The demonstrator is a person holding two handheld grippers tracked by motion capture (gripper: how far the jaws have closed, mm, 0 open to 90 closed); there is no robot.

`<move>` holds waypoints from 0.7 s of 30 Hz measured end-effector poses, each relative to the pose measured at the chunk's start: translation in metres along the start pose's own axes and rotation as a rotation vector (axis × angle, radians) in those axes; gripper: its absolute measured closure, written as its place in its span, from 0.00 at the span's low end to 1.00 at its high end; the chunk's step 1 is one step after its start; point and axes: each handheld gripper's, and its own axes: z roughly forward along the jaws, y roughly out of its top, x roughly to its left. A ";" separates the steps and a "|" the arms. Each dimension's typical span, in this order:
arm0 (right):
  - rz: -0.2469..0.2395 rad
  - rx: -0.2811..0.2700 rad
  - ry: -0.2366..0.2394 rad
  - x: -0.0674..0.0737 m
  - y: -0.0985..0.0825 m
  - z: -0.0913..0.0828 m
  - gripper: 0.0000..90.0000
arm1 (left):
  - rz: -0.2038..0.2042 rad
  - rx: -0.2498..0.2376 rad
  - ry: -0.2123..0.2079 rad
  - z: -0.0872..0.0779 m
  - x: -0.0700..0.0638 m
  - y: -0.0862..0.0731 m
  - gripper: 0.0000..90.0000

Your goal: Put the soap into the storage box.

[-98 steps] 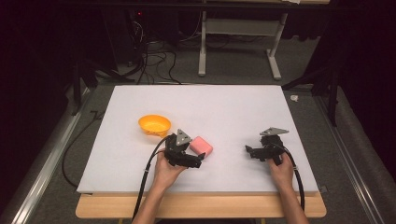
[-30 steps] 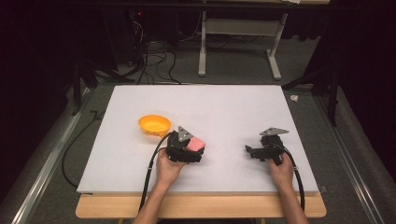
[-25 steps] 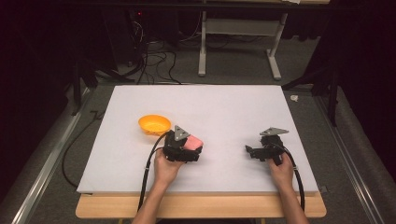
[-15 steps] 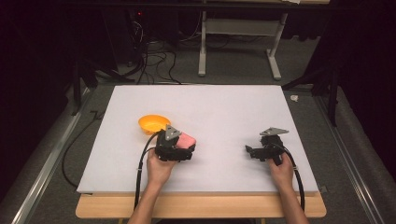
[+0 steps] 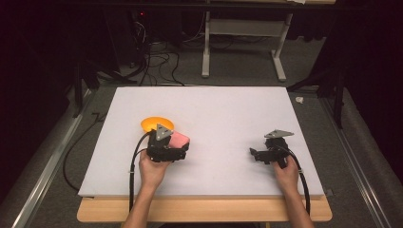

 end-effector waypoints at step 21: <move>0.000 0.000 0.001 0.000 0.000 0.000 0.16 | -0.057 -0.015 0.077 -0.019 0.034 0.010 0.15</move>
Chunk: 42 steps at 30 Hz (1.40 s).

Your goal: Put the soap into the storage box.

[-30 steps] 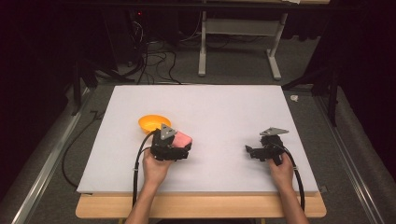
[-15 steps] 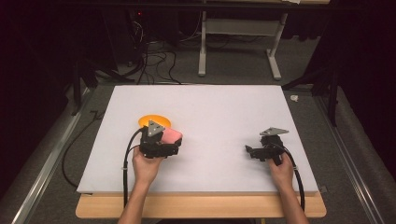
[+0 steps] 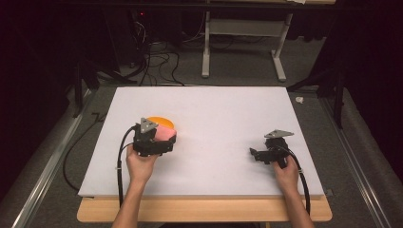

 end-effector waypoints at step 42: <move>-0.002 -0.001 -0.001 0.000 0.000 0.000 0.16 | -0.123 0.055 0.114 0.034 0.046 0.016 0.15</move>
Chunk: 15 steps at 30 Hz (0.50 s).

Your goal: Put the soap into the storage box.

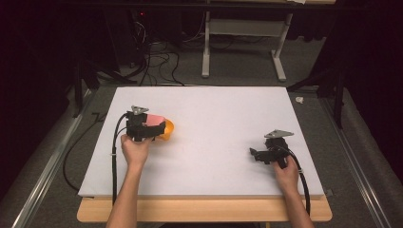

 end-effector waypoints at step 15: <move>0.000 0.000 0.000 0.000 0.000 0.000 0.16 | 0.007 0.057 0.036 0.022 0.000 0.005 0.15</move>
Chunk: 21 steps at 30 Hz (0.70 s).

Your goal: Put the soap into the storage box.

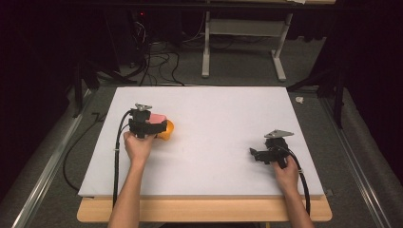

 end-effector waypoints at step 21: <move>0.000 0.000 0.000 0.000 0.000 0.000 0.16 | 0.004 0.073 0.020 0.020 -0.003 -0.005 0.15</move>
